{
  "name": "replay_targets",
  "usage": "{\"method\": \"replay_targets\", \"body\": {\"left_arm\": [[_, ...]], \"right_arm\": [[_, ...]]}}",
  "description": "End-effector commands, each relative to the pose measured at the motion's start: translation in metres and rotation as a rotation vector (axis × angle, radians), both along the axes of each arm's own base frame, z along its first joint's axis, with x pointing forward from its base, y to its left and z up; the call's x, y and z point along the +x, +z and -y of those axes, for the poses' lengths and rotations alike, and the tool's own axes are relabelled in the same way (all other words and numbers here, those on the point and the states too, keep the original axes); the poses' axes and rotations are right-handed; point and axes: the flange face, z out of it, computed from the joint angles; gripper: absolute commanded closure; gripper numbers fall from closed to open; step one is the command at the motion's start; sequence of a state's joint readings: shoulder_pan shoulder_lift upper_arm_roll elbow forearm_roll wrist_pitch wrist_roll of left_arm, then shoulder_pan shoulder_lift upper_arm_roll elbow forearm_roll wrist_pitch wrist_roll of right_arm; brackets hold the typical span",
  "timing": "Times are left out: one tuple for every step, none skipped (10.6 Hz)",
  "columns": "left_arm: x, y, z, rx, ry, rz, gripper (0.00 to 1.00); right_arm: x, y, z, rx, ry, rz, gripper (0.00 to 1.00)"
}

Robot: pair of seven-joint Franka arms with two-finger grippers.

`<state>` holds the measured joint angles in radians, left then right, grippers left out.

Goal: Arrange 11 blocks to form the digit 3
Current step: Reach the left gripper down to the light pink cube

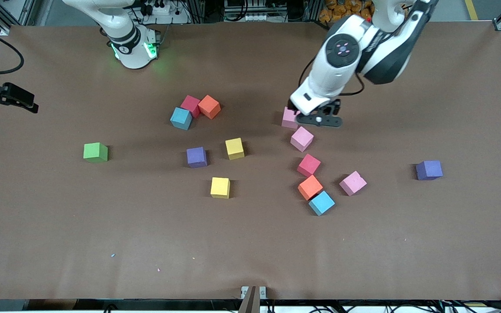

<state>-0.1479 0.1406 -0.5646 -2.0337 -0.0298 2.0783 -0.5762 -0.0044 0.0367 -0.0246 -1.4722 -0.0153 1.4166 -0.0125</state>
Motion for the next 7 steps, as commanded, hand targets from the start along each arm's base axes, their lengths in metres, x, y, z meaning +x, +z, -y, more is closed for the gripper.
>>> {"method": "replay_targets", "body": {"left_arm": [[-0.017, -0.036, 0.010, -0.019, 0.014, -0.007, 0.00], [-0.026, -0.053, 0.010, -0.026, 0.017, 0.000, 0.00], [-0.035, -0.065, 0.012, -0.029, 0.011, 0.001, 0.00], [-0.038, -0.076, 0.012, -0.027, 0.008, -0.014, 0.00], [-0.046, -0.086, 0.020, -0.025, -0.007, -0.031, 0.00], [-0.050, -0.096, 0.024, -0.010, -0.017, -0.031, 0.00], [-0.050, -0.108, 0.025, 0.015, -0.021, -0.027, 0.00]], "right_arm": [[-0.008, 0.004, 0.001, -0.003, 0.013, -0.002, 0.00], [-0.009, 0.004, 0.001, -0.003, 0.011, -0.002, 0.00], [-0.012, 0.004, 0.001, -0.001, 0.012, 0.001, 0.00], [-0.017, 0.003, 0.001, 0.001, 0.012, 0.005, 0.00], [-0.017, 0.002, 0.001, 0.001, 0.012, 0.012, 0.00], [-0.016, 0.001, 0.000, 0.002, 0.014, 0.014, 0.00], [-0.016, 0.001, 0.000, 0.004, 0.014, 0.014, 0.00]]}}
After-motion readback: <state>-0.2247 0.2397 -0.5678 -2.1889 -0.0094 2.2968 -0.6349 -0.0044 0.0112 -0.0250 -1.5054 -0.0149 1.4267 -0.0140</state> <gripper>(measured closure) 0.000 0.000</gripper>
